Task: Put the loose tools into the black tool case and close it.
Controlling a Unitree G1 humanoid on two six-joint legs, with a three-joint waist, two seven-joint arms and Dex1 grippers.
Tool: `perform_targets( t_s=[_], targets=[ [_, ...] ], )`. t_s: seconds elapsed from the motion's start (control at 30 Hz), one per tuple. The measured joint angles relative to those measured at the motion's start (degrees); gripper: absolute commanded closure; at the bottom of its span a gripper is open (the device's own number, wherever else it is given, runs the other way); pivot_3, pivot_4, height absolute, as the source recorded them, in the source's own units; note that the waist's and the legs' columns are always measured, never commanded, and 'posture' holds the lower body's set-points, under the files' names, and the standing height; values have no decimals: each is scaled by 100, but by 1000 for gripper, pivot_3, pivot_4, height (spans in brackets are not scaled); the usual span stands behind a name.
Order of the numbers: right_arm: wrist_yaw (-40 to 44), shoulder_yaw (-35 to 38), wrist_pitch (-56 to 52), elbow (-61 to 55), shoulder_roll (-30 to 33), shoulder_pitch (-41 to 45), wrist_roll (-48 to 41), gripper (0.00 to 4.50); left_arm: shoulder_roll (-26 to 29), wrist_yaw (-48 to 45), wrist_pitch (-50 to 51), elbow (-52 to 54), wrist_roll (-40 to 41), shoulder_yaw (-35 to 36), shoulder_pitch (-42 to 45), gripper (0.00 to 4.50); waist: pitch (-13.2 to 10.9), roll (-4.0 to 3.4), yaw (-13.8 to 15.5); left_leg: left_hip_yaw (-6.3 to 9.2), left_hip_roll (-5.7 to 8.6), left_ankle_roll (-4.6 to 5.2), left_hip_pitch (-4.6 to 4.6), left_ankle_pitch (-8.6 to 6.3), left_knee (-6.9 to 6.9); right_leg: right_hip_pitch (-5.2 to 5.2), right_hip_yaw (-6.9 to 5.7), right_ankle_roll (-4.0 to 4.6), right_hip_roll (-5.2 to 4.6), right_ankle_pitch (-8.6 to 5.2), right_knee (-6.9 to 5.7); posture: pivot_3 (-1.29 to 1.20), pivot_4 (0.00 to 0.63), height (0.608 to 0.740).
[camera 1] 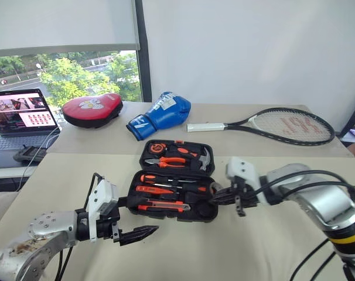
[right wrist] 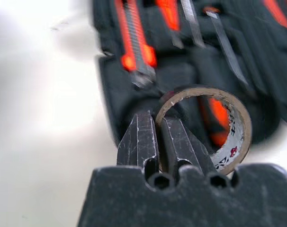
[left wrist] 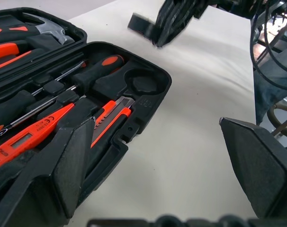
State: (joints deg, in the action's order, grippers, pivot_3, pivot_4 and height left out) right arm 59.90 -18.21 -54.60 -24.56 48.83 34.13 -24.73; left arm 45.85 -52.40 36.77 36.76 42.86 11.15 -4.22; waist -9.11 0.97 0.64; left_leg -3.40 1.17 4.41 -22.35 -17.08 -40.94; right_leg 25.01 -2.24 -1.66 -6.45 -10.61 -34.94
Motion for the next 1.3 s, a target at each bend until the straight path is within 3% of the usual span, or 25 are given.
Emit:
perform_targets(
  t_s=[0.1,0.27,0.5,0.63,0.77,0.87,1.03,1.17,1.3],
  targets=[
    [-65,-571,-75,-6,-55,21,229,4454,13,66,75,36,2,-2,3,0,0,0,28,0,7,-12,-11,7,-2,7,-5,0,1,0,0,0,150,740],
    [-52,-909,-74,49,-31,167,488,4454,48,174,98,106,6,-1,14,0,0,0,2,-1,11,-12,-12,7,-1,8,-3,0,1,0,3,0,150,740],
    [30,-1090,431,332,-17,289,938,2188,74,240,97,163,7,11,-103,0,0,0,17,-1,12,-12,-9,7,0,3,-8,0,4,-1,4,0,150,740],
    [117,-956,255,398,-155,289,796,2188,74,290,96,164,5,37,-133,0,0,1,13,-1,11,-12,-9,7,1,4,-8,0,5,-1,6,0,150,740],
    [260,-187,-90,201,-407,11,-51,2188,-98,528,100,147,31,99,-118,0,-1,2,9,0,6,-12,-11,7,7,6,-7,0,2,0,6,0,150,740],
    [37,392,-83,74,-600,-202,-315,2878,-165,669,100,96,29,103,-81,0,-1,2,9,0,7,-13,-9,7,6,5,-4,1,-1,0,3,0,150,740],
    [-595,980,170,63,-1052,-713,-355,4471,-372,938,157,-81,78,89,242,0,-1,2,18,2,8,-21,-6,12,6,8,-4,2,2,1,-6,0,150,740],
    [-1407,1391,278,504,-1578,-724,-242,4471,-822,1735,573,-523,129,72,1067,0,-1,2,16,1,12,-29,-3,21,4,3,-5,8,13,9,-11,0,150,740],
    [-1879,1713,364,1104,-1582,-228,-24,3416,-1324,2996,1394,-1279,-3,-40,2390,0,-6,9,37,3,35,-27,-5,44,5,1,-6,2,20,28,-9,0,150,740]
  ],
)
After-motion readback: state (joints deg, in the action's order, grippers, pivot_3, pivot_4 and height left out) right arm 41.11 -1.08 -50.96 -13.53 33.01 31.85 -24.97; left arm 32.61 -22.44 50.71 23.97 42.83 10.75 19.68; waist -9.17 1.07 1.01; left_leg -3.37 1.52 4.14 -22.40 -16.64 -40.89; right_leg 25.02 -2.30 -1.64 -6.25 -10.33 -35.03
